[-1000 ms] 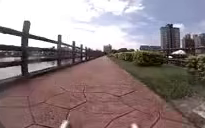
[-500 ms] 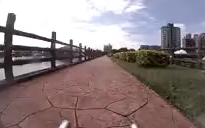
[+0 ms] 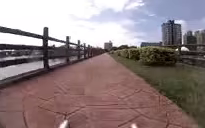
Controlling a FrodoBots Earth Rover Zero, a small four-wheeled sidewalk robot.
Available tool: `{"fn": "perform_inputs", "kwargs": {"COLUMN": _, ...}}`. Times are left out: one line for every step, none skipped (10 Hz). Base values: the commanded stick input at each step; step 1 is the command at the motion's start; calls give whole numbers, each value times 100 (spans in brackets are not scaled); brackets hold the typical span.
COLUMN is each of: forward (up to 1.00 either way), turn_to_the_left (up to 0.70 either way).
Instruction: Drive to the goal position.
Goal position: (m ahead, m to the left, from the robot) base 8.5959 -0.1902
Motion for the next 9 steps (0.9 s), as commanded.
{"fn": "perform_inputs", "kwargs": {"forward": 100, "turn_to_the_left": 0}}
{"fn": "perform_inputs", "kwargs": {"forward": 100, "turn_to_the_left": 0}}
{"fn": "perform_inputs", "kwargs": {"forward": 100, "turn_to_the_left": 0}}
{"fn": "perform_inputs", "kwargs": {"forward": 100, "turn_to_the_left": 0}}
{"fn": "perform_inputs", "kwargs": {"forward": 100, "turn_to_the_left": 0}}
{"fn": "perform_inputs", "kwargs": {"forward": 100, "turn_to_the_left": 0}}
{"fn": "perform_inputs", "kwargs": {"forward": 100, "turn_to_the_left": 0}}
{"fn": "perform_inputs", "kwargs": {"forward": 100, "turn_to_the_left": 0}}
{"fn": "perform_inputs", "kwargs": {"forward": 100, "turn_to_the_left": 0}}
